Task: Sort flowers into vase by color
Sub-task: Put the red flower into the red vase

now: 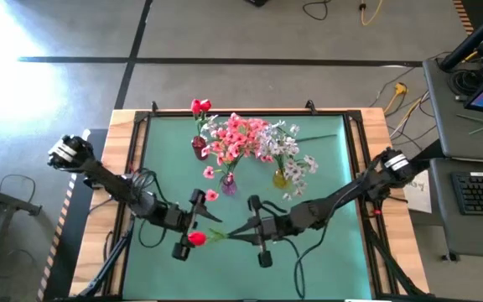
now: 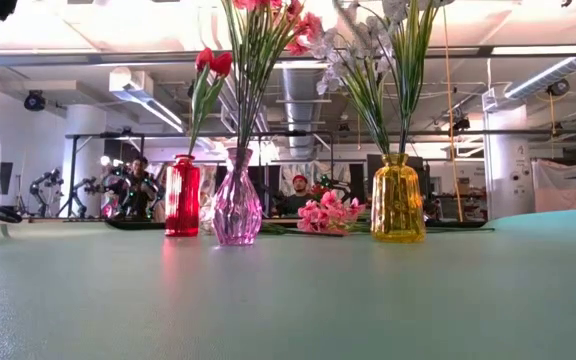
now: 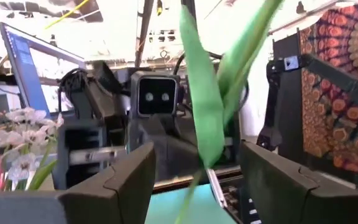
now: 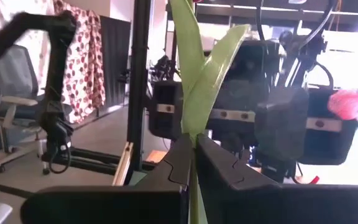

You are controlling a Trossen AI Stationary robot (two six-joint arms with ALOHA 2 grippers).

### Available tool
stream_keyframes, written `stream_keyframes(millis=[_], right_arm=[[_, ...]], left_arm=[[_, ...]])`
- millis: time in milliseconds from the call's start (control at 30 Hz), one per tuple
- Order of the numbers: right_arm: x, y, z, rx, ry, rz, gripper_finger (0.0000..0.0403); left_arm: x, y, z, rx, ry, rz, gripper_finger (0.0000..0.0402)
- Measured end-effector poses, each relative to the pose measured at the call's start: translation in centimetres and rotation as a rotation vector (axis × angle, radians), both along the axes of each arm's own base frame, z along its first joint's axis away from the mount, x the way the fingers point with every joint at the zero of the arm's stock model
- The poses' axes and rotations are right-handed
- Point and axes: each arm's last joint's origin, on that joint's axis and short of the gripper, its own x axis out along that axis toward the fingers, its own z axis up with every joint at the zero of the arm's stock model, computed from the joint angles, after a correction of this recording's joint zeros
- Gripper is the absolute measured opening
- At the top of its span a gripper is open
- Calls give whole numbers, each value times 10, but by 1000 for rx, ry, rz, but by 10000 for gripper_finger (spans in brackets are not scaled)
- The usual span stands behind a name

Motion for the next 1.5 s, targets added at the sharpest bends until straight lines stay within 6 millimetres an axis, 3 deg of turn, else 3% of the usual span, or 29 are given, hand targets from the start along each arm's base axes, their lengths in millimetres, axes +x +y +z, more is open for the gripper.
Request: stream_keyframes(millis=[300,733,1267,1500], right_arm=[[15,1,-12,-22,40,-33,12],[17,-4,-10,-18,26,-51,13],[16,-3,-8,2,44,-43,16],[13,-4,-5,-2,81,-61,95]], left_arm=[[8,-6,4,19,-11,9,194],[-2,1,2,-8,-7,20,10],[-5,3,6,-43,22,13,0],[-13,7,14,-78,59,-2,0]])
